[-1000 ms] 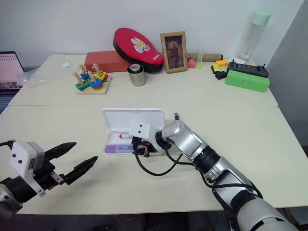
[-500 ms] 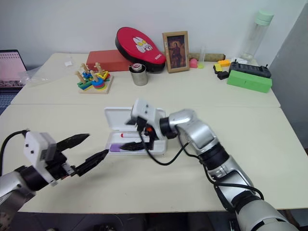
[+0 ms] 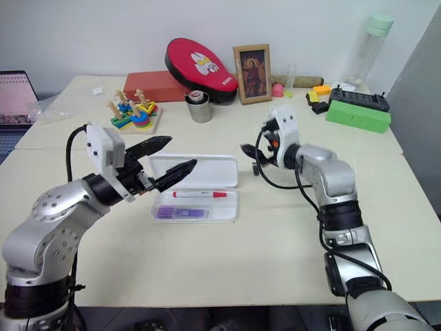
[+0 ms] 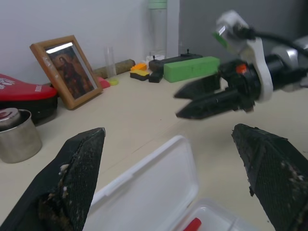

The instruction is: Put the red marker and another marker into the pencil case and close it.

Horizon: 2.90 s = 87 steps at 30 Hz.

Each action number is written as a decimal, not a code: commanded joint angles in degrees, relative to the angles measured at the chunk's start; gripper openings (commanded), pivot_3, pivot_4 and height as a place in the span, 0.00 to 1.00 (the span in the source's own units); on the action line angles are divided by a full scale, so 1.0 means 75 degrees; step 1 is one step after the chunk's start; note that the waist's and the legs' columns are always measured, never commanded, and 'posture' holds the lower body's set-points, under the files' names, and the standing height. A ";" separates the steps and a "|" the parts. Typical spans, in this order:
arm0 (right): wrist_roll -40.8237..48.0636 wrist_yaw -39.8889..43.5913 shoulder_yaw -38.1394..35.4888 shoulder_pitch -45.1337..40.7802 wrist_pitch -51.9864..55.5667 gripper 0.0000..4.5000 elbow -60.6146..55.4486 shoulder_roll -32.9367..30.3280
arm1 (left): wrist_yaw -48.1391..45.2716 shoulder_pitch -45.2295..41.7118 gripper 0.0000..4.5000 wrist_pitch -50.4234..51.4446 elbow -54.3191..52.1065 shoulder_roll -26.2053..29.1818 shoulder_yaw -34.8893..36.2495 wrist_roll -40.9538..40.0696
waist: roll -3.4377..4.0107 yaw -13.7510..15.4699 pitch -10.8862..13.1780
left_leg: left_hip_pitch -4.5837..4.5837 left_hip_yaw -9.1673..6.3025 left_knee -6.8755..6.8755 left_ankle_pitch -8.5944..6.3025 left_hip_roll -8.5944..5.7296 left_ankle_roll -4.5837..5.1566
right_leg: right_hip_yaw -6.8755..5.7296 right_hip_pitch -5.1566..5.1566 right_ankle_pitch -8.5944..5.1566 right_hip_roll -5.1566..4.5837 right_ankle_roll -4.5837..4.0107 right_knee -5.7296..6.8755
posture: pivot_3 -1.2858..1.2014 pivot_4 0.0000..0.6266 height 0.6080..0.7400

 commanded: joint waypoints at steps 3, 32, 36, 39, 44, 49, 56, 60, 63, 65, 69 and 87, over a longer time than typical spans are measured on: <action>-0.0353 -0.1442 -0.0060 0.0468 0.0412 0.99 -0.0530 0.0710 | -0.0595 -0.0540 1.00 -0.0361 0.0538 0.0007 -0.0341 0.0158 | 0.0000 -0.0019 0.0000 | 0.0001 -0.0003 -0.0001 0.0000 0.0001 0.0000 | -0.0005 0.0002 -0.0001 0.0001 -0.0002 0.0002 | 0.52 0.24 1.00; -0.1181 -0.2641 0.0278 0.0560 -0.0659 0.09 0.0448 0.1674 | -0.0681 -0.0939 1.00 -0.0636 0.0941 -0.0280 -0.0510 0.0495 | 0.0001 -0.0004 0.0000 | 0.0002 -0.0005 0.0006 0.0001 0.0000 0.0000 | -0.0007 0.0009 -0.0001 0.0000 0.0000 0.0004 | 0.52 0.24 1.00; -0.1096 -0.2366 0.0053 0.0475 -0.1357 0.06 0.0260 0.1432 | -0.0672 -0.1045 1.00 -0.0662 0.0975 -0.0384 -0.0590 0.0538 | 0.0001 0.0007 0.0000 | 0.0001 -0.0005 0.0007 0.0001 0.0000 -0.0001 | -0.0007 0.0008 -0.0001 0.0000 0.0000 0.0004 | 0.52 0.24 1.00; -0.1044 -0.1807 0.0053 0.0404 -0.2093 0.06 0.0041 0.1021 | -0.0632 -0.1129 1.00 -0.0671 0.0936 -0.0456 -0.0590 0.0535 | 0.0001 0.0013 0.0001 | 0.0001 -0.0005 0.0007 0.0001 -0.0001 -0.0001 | -0.0007 0.0010 -0.0001 -0.0001 0.0000 0.0002 | 0.52 0.24 1.00; 0.0919 0.0646 -0.0503 0.0266 -0.2027 0.06 -0.1408 0.0287 | -0.1062 -0.0726 1.00 -0.0289 0.0567 0.0071 -0.0258 0.0175 | 0.0003 0.0002 0.0002 | 0.0001 -0.0005 0.0004 0.0001 0.0000 0.0000 | -0.0007 0.0009 -0.0001 0.0000 0.0000 0.0001 | 0.52 0.24 1.00; 0.1570 0.3195 0.1397 0.1251 -0.1105 0.06 -0.3463 -0.1405 | -0.1584 0.0374 1.00 -0.0491 0.0592 0.1058 0.0129 0.0545 | 0.0005 -0.0042 0.0003 | 0.0008 -0.0006 -0.0005 -0.0001 0.0005 0.0002 | -0.0011 0.0012 -0.0008 0.0001 -0.0006 -0.0001 | 0.52 0.24 1.00; 0.0660 0.3182 0.2949 0.1376 -0.1023 0.06 -0.3208 -0.1626 | -0.1871 0.1565 1.00 -0.0587 0.0275 0.1591 0.0727 0.0595 | 0.0004 -0.0081 0.0004 | 0.0009 -0.0002 0.0013 0.0000 0.0004 0.0001 | -0.0002 0.0012 -0.0023 0.0000 0.0033 -0.0002 | 0.52 0.24 1.00; 0.0059 0.2890 0.3434 0.1120 -0.1185 0.06 -0.2390 -0.1141 | -0.1839 0.2116 1.00 -0.0375 -0.0278 0.1580 0.0930 0.0404 | 0.0000 -0.0091 0.0002 | 0.0010 -0.0002 0.0015 0.0000 0.0005 0.0000 | -0.0002 0.0012 -0.0022 0.0000 0.0035 0.0000 | 0.52 0.24 1.00; -0.0248 0.2856 0.3546 0.0956 -0.1385 0.06 -0.1862 -0.0944 | -0.1771 0.2306 1.00 -0.0248 -0.0569 0.1535 0.0992 0.0286 | 0.0000 -0.0061 0.0002 | 0.0007 -0.0002 0.0012 0.0000 0.0004 0.0000 | -0.0002 0.0010 -0.0022 0.0000 0.0032 -0.0002 | 0.52 0.24 1.00; -0.0399 0.2910 0.3589 0.0856 -0.1507 0.06 -0.1605 -0.0883 | -0.1719 0.2447 1.00 -0.0180 -0.0751 0.1508 0.1031 0.0222 | 0.0000 -0.0037 0.0002 | 0.0007 -0.0002 0.0010 0.0000 0.0004 0.0000 | -0.0003 0.0010 -0.0016 -0.0001 0.0020 -0.0003 | 0.52 0.24 1.00; -0.0559 0.3070 0.3582 0.0751 -0.1665 0.14 -0.1380 -0.0843 | -0.1593 0.2555 1.00 -0.0121 -0.0877 0.1480 0.1068 0.0177 | 0.0000 -0.0006 0.0002 | 0.0008 -0.0002 0.0010 0.0000 0.0004 0.0000 | -0.0003 0.0008 -0.0014 0.0000 0.0016 -0.0003 | 0.52 0.24 1.00; -0.0168 0.3590 0.2767 0.0509 -0.1734 0.99 -0.1599 -0.0621 | -0.1037 0.2414 1.00 -0.0114 -0.0822 0.1208 0.1264 0.0030 | 0.0000 0.0031 0.0002 | 0.0008 -0.0002 0.0010 0.0000 0.0004 0.0000 | -0.0003 0.0009 -0.0012 0.0000 0.0014 -0.0003 | 0.52 0.24 1.00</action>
